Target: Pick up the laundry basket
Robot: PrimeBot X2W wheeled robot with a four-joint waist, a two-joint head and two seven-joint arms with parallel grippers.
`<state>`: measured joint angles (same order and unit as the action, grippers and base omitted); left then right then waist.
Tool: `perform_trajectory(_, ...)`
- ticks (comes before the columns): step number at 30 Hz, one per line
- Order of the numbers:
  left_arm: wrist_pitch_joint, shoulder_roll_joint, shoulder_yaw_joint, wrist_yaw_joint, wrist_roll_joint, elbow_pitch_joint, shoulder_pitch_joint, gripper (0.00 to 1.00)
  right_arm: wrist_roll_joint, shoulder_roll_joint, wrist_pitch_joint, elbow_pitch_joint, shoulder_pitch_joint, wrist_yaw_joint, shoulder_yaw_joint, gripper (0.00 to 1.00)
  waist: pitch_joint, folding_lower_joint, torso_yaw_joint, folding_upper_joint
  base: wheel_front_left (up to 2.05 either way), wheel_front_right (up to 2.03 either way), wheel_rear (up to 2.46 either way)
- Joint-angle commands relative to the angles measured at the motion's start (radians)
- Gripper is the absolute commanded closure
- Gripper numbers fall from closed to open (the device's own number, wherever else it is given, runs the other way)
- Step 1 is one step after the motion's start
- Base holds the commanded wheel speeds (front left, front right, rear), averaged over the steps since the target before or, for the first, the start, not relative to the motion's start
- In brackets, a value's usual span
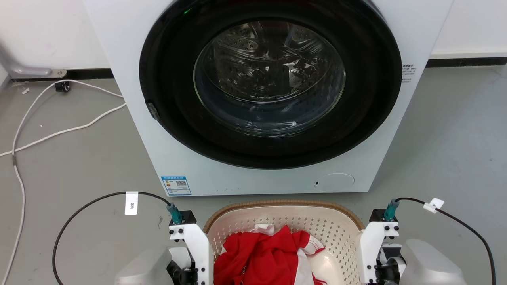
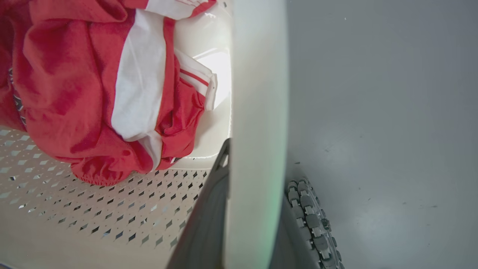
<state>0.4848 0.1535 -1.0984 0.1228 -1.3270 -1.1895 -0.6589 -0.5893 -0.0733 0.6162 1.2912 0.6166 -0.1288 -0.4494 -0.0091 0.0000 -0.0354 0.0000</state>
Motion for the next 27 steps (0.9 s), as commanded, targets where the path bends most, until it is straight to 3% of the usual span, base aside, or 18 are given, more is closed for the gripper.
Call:
perform_trajectory(1,-0.004,-0.021,-0.001,0.014,-0.01,0.021,-0.01,1.0,-0.004,0.024,0.001,-0.005,0.001,-0.004,0.002,1.0,0.0,0.0,0.0,0.0,0.0,0.0,0.0)
perform_trajectory(27,-0.009,-0.02,-0.017,0.014,-0.032,0.023,-0.012,1.0,0.022,0.031,0.013,-0.005,0.001,-0.004,0.035,1.0,0.002,0.0,0.003,0.0,0.0,0.0,0.0)
